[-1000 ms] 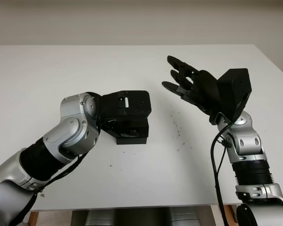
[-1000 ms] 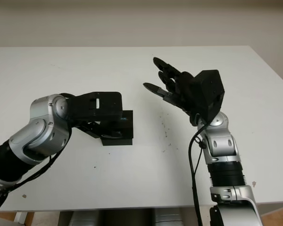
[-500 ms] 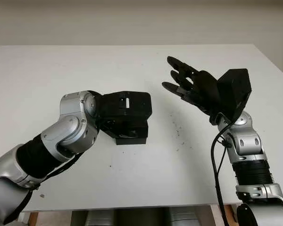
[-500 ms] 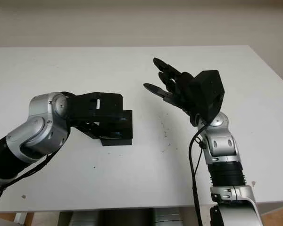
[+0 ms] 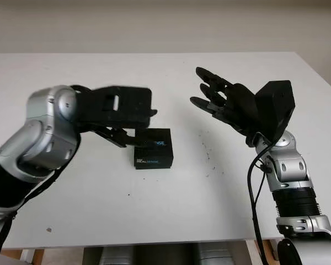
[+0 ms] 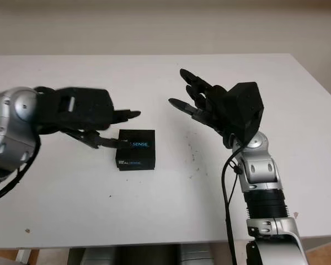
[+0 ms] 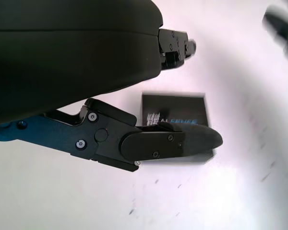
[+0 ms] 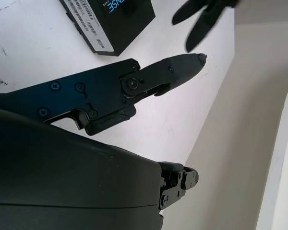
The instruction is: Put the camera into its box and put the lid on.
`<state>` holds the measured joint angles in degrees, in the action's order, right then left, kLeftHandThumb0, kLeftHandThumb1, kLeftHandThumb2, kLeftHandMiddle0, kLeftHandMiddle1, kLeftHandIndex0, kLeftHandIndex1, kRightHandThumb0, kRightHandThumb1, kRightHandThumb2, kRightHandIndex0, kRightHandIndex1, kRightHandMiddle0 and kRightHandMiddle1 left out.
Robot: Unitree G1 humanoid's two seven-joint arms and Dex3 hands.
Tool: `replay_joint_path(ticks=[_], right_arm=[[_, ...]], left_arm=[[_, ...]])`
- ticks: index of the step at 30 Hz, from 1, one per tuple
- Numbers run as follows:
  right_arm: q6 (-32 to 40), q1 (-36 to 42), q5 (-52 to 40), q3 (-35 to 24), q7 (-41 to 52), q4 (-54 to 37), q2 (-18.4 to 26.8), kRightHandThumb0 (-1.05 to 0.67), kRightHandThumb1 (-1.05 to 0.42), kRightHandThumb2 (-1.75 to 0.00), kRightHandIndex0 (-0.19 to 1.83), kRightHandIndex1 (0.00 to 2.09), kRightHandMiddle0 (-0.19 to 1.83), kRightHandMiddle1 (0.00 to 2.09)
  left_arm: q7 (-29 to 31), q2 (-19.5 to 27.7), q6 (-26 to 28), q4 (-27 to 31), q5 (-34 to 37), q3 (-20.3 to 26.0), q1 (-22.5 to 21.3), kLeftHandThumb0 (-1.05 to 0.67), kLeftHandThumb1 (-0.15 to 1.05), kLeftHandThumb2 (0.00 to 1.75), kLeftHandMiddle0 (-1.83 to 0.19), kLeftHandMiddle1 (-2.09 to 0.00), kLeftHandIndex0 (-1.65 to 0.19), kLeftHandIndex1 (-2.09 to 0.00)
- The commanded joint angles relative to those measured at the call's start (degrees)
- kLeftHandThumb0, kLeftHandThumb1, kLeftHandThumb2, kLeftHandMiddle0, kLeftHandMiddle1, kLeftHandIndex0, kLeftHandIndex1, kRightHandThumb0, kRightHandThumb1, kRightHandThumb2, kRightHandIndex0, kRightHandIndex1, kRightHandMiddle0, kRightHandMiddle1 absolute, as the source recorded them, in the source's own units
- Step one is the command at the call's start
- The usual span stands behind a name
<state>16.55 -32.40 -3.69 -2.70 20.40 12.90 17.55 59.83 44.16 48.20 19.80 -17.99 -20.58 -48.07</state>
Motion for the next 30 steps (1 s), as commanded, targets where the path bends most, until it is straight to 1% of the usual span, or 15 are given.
replay_joint_path(ticks=[1, 2, 3, 4, 5, 6, 7, 10, 13, 16, 18, 21, 23, 27, 30], right_arm=[[0.14, -1.49, -0.34, -0.32, 0.06, 0.22, 0.54, -0.60, -0.96, -0.05, 0.03, 0.05, 0.10, 0.05], [0.35, -1.56, -0.49, -0.37, 0.13, 0.29, 0.46, -0.60, -0.96, -0.05, 0.03, 0.05, 0.10, 0.05], [0.28, -1.59, -0.63, -0.43, 0.25, 0.44, 0.41, -0.59, -0.96, -0.05, 0.03, 0.05, 0.10, 0.05], [0.20, -1.60, -0.78, -0.50, 0.36, 0.55, 0.38, -0.59, -0.96, -0.05, 0.02, 0.05, 0.10, 0.05], [0.13, -1.59, -0.89, -0.54, 0.44, 0.63, 0.38, -0.59, -0.96, -0.05, 0.02, 0.05, 0.10, 0.05], [0.00, -1.55, -0.93, -0.54, 0.49, 0.58, 0.43, -0.59, -0.96, -0.05, 0.02, 0.05, 0.10, 0.05], [0.08, -1.50, -0.89, -0.51, 0.51, 0.45, 0.55, -0.58, -0.96, -0.05, 0.02, 0.05, 0.10, 0.05], [0.18, -1.46, -0.64, -0.38, 0.59, 0.34, 0.86, -0.59, -0.96, -0.05, 0.02, 0.05, 0.10, 0.05], [0.57, -1.33, -0.71, -0.54, 0.52, -0.06, 0.94, -0.58, -0.96, -0.05, 0.03, 0.05, 0.10, 0.05], [-0.60, -1.19, -0.48, -0.56, 0.52, 0.25, 1.13, -0.58, -0.97, -0.06, 0.02, 0.05, 0.10, 0.05], [-1.83, -0.99, -0.12, -0.76, -0.17, 0.37, 1.11, -0.61, -0.99, -0.06, 0.04, 0.06, 0.12, 0.06], [-4.81, -0.59, 1.12, -0.97, -2.37, 0.42, 0.90, -0.73, -1.04, -0.11, 0.08, 0.07, 0.16, 0.08], [-6.46, -0.07, 1.82, -0.95, -3.49, -0.85, 1.02, -0.78, -1.05, -0.25, 0.07, 0.07, 0.15, 0.07], [-6.84, 0.64, -0.65, -2.35, -3.79, -3.92, -0.04, -0.72, -1.05, -0.50, -0.03, 0.02, -0.01, 0.01], [-6.96, 1.95, -2.78, -3.49, -5.09, -6.11, -1.88, -0.70, -1.05, -0.60, -0.12, 0.00, -0.12, 0.01]], left_arm=[[-3.05, -1.24, -0.77, 0.98, 1.24, 3.55, 1.90, -0.60, 1.05, 0.38, -0.07, -1.11, -0.28, -0.28], [-4.91, -1.89, -0.90, 1.00, 1.96, 5.18, 2.76, -0.59, 1.05, 0.38, -0.09, -1.14, -0.28, -0.40], [-6.45, -2.56, -0.81, 0.92, 2.81, 6.61, 3.53, -0.58, 1.05, 0.37, -0.19, -1.12, -0.25, -0.72], [-7.79, -3.10, -0.52, 0.91, 3.53, 7.74, 4.17, -0.56, 1.05, 0.36, -0.26, -1.16, -0.15, -1.16], [-8.78, -3.40, -0.32, 0.93, 4.12, 8.41, 4.59, -0.55, 1.05, 0.35, -0.29, -1.21, -0.11, -1.33], [-9.80, -3.61, -0.47, 0.83, 4.63, 8.98, 5.15, -0.54, 1.05, 0.34, -0.30, -1.23, -0.09, -1.42], [-10.73, -3.70, -0.31, 0.84, 4.77, 9.13, 5.55, -0.52, 1.05, 0.33, -0.26, -1.41, -0.05, -1.55], [-12.87, -3.52, -1.51, 0.69, 5.43, 9.46, 6.68, -0.51, 1.05, 0.33, -0.22, -1.69, -0.01, -1.77], [-16.37, -2.85, -6.58, 1.24, 4.54, 10.26, 9.24, -0.49, 1.05, 0.32, -0.16, -1.75, 0.05, -1.88], [-22.51, -4.24, -11.68, 1.33, 3.12, 12.18, 12.25, -0.47, 1.05, 0.30, -0.10, -1.68, 0.08, -1.77], [-27.29, -6.56, -13.65, 0.70, 3.03, 14.02, 14.22, -0.46, 1.05, 0.29, -0.09, -1.32, 0.05, -1.37], [-35.82, -12.22, -18.20, -1.81, 4.55, 17.92, 17.55, -0.48, 1.05, 0.30, -0.25, -0.44, -0.02, -0.70], [-41.06, -15.97, -20.42, -3.81, 5.53, 20.14, 19.06, -0.53, 1.05, 0.33, -0.22, -0.14, -0.01, -0.44], [-48.20, -20.60, -28.32, -10.02, 8.08, 23.62, 21.05, -0.55, 1.05, 0.45, 0.00, -0.02, 0.11, -0.21], [-51.73, -24.07, -33.51, -16.75, 11.62, 26.42, 21.37, -0.62, 1.05, 0.51, 0.16, -0.01, 0.18, -0.05]])
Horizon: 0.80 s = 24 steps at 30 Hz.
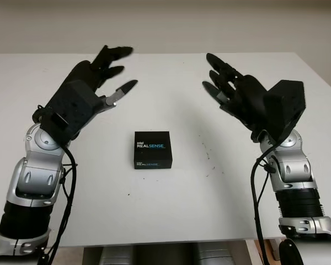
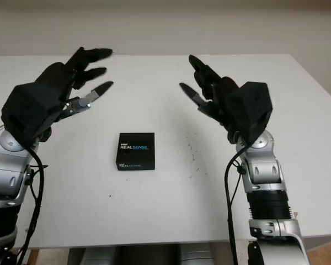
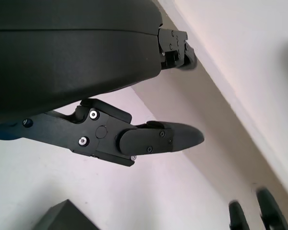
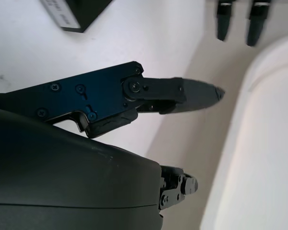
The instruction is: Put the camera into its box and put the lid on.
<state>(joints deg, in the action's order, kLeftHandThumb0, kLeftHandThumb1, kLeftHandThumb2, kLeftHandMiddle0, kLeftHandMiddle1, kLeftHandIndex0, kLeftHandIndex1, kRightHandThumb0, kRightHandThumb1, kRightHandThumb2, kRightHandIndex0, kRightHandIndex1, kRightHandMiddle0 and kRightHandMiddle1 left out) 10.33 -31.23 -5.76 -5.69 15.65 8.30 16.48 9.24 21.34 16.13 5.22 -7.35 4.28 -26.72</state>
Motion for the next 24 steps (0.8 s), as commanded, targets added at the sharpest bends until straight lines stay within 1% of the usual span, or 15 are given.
replay_joint_path(ticks=[1, 5, 8, 9, 15, 19, 24], right_arm=[[-1.29, 1.28, -0.96, -0.59, -0.65, -1.81, -1.24, -0.70, -1.05, -0.61, -0.14, 0.00, -0.14, 0.01], [-1.21, 2.79, -0.51, -0.20, -2.19, -2.40, -2.42, -0.72, -1.05, -0.64, -0.19, 0.00, -0.19, 0.01], [-0.11, 3.92, -0.70, -0.11, -3.23, -3.00, -3.51, -0.74, -1.05, -0.64, -0.19, 0.00, -0.19, 0.00], [-0.29, 4.31, -0.32, 0.09, -3.38, -3.05, -3.48, -0.75, -1.05, -0.63, -0.19, 0.00, -0.19, 0.00], [-0.12, 5.71, 0.02, 0.34, -5.26, -2.88, -5.01, -0.75, -1.05, -0.66, -0.19, 0.00, -0.19, 0.00], [-0.28, 5.86, 1.25, 1.65, -6.36, -0.91, -5.92, -0.80, -1.05, -0.65, -0.19, 0.00, -0.19, 0.00], [-1.26, 6.38, 1.41, 2.20, -6.45, 1.12, -6.79, -0.79, -1.05, -0.67, -0.19, 0.00, -0.19, 0.00]], left_arm=[[-1.95, -2.34, -3.22, -4.48, 2.33, 2.42, 0.09, -0.65, 1.05, 0.51, 0.17, 0.00, 0.18, -0.03], [-3.38, -4.34, -8.84, -11.92, 5.56, 4.05, -0.48, -0.69, 1.05, 0.56, 0.19, 0.00, 0.19, 0.00], [-3.40, -5.74, -10.70, -14.15, 8.57, 5.25, -0.08, -0.70, 1.05, 0.59, 0.19, 0.00, 0.19, 0.00], [-3.09, -5.73, -10.60, -14.13, 9.23, 5.44, 0.44, -0.73, 1.05, 0.60, 0.19, 0.00, 0.19, 0.00], [-1.36, -6.24, -10.96, -13.36, 13.64, 7.14, 2.94, -0.77, 1.05, 0.63, 0.19, 0.00, 0.19, 0.00], [-1.21, -6.88, -12.10, -12.24, 14.70, 7.09, 4.22, -0.75, 1.05, 0.63, 0.19, 0.00, 0.19, 0.00], [-0.91, -7.39, -12.89, -9.73, 14.62, 6.27, 6.22, -0.77, 1.05, 0.63, 0.19, 0.00, 0.19, 0.00]])
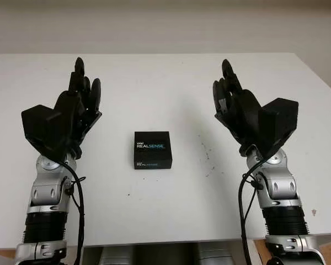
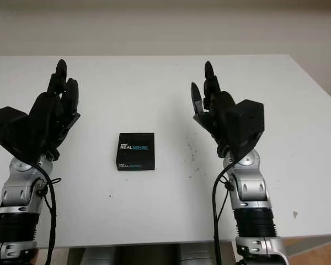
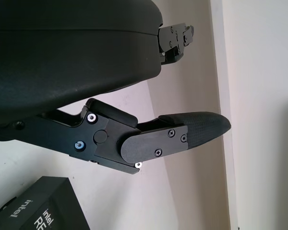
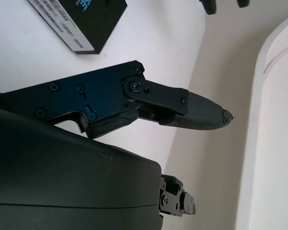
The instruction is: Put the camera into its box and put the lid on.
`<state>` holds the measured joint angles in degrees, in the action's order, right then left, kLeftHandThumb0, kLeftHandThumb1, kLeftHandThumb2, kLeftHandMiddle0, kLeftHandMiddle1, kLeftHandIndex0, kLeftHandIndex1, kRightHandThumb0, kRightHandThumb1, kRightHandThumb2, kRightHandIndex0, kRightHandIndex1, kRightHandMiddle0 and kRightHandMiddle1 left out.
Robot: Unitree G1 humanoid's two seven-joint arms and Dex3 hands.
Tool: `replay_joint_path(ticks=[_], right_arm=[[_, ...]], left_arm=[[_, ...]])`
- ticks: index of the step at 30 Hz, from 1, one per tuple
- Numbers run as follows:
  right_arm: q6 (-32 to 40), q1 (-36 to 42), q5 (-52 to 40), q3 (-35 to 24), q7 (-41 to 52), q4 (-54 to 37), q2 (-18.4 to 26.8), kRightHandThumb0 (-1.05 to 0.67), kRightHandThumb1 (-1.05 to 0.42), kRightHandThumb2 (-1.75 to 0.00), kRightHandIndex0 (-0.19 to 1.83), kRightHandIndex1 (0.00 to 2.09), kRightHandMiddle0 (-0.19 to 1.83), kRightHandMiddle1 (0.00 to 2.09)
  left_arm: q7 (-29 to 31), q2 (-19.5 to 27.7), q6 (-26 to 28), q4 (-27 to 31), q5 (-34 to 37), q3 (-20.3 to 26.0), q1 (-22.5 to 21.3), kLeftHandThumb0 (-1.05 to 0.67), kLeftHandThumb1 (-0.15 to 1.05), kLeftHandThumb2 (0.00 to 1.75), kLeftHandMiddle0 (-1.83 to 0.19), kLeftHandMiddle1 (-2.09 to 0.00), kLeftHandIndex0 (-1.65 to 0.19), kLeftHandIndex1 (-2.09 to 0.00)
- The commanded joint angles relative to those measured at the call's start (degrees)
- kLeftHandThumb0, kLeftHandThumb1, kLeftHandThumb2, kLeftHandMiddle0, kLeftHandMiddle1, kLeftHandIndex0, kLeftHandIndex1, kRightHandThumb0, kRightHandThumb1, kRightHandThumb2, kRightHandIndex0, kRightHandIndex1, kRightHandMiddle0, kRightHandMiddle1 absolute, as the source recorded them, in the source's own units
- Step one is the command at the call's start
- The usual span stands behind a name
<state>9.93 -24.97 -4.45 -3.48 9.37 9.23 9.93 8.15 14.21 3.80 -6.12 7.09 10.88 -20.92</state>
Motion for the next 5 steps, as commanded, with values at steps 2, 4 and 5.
replay_joint_path(ticks=[2, 4, 5], right_arm=[[-0.52, 0.37, 0.00, -0.01, -0.07, 0.09, -0.24, -0.78, -1.05, -0.68, -0.19, 0.00, -0.19, 0.00], [0.04, 0.80, 0.08, 0.03, -0.10, -0.44, -0.11, -0.78, -1.05, -0.67, -0.19, 0.00, -0.19, 0.00], [0.20, 1.04, 0.18, 0.13, 0.04, -0.68, 0.09, -0.78, -1.05, -0.67, -0.19, 0.00, -0.19, 0.00]], left_arm=[[0.18, -0.46, -0.46, 2.93, 0.17, -0.58, 1.25, -0.77, 1.05, 0.64, 0.19, 0.00, 0.19, 0.00], [0.13, -0.68, -0.58, 4.01, 0.14, -0.76, 2.16, -0.77, 1.05, 0.63, 0.19, 0.00, 0.19, 0.00], [0.14, -0.82, -0.67, 4.40, 0.16, -0.81, 2.54, -0.77, 1.05, 0.63, 0.19, 0.00, 0.19, 0.00]])
